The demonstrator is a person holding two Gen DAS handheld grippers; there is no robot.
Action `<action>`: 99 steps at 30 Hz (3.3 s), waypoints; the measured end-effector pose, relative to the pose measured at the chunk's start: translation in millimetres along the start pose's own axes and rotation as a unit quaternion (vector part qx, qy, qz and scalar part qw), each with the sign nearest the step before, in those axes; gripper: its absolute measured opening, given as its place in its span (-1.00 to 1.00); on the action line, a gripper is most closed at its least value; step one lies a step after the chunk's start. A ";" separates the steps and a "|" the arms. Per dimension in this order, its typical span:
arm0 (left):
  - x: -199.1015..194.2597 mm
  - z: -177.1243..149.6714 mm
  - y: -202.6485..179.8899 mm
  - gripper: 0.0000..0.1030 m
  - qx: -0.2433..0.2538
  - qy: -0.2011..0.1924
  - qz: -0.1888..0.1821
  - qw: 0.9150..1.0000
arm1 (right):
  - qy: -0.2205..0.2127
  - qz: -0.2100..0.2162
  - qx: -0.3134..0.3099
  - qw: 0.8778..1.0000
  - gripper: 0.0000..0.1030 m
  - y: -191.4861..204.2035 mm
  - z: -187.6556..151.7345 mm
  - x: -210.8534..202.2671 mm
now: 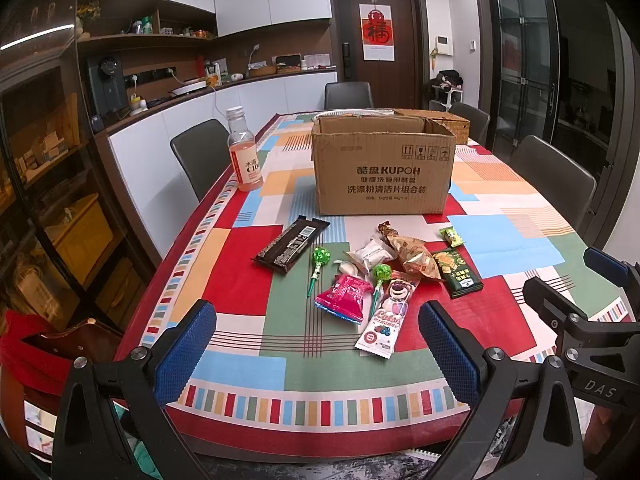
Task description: Organize snacks
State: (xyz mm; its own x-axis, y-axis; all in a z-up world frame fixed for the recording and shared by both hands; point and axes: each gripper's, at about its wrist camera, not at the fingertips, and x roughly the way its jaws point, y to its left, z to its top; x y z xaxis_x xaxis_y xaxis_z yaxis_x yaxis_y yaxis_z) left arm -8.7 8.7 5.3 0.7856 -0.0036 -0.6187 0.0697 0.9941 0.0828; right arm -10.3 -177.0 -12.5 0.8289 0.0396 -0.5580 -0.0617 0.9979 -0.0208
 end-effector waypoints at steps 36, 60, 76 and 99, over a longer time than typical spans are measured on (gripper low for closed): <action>1.0 -2.2 2.4 1.00 -0.001 0.000 0.003 1.000 | -0.002 -0.001 -0.001 1.000 0.99 1.2 -0.5 -1.7; 1.5 -3.9 4.0 1.00 -0.001 0.004 0.006 1.000 | 0.002 0.000 -0.001 1.000 0.99 2.4 -2.1 -1.3; 36.6 0.7 2.2 1.00 0.009 0.044 0.003 0.999 | 0.054 0.010 -0.005 0.998 0.99 5.7 -1.9 34.2; 138.9 12.6 -25.8 0.48 0.094 0.122 -0.007 0.988 | 0.174 0.007 -0.004 0.985 0.55 -4.4 4.1 147.8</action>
State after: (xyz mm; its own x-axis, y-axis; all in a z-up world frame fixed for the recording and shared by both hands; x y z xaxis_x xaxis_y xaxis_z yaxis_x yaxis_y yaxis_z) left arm 106.4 -18.9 -72.9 0.6134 0.0326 -0.7891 0.2106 0.9562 0.2032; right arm 114.7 -175.3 -91.4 0.5875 0.0318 -0.8086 -0.0771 0.9969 -0.0169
